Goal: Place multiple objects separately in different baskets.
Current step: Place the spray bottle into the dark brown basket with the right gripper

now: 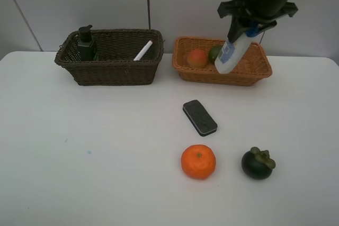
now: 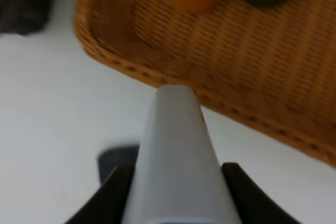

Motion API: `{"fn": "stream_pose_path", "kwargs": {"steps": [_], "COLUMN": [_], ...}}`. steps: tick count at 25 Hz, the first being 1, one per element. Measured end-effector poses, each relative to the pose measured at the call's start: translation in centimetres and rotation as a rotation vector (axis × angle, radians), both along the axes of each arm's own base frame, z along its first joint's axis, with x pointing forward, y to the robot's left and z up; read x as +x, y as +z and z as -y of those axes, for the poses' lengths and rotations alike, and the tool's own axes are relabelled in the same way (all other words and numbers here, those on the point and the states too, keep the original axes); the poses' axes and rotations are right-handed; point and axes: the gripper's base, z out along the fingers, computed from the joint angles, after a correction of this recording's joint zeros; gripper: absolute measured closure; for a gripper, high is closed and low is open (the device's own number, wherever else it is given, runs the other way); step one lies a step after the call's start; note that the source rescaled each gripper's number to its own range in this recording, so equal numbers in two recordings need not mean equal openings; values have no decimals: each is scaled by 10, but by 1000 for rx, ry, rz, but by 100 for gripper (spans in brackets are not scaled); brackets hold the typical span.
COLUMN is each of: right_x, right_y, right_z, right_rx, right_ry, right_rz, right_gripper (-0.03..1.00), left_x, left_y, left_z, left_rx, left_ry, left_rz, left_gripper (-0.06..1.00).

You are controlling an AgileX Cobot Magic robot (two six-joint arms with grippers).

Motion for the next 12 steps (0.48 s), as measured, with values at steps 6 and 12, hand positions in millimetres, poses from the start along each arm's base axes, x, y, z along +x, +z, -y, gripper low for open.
{"fn": "stream_pose_path", "kwargs": {"steps": [6,12], "right_x": [20,35], "right_y": [15,-10], "right_z": [-74,-137], "right_rx": [135,204], "right_ry": [120,205], "right_rz": [187,296], "right_gripper": [96,96], "left_x": [0,0], "left_y": [0,0], "left_z": [0,0], "left_rx": [0,0], "left_ry": [0,0], "left_rz": [0,0], "left_gripper": [-6,-6]}}
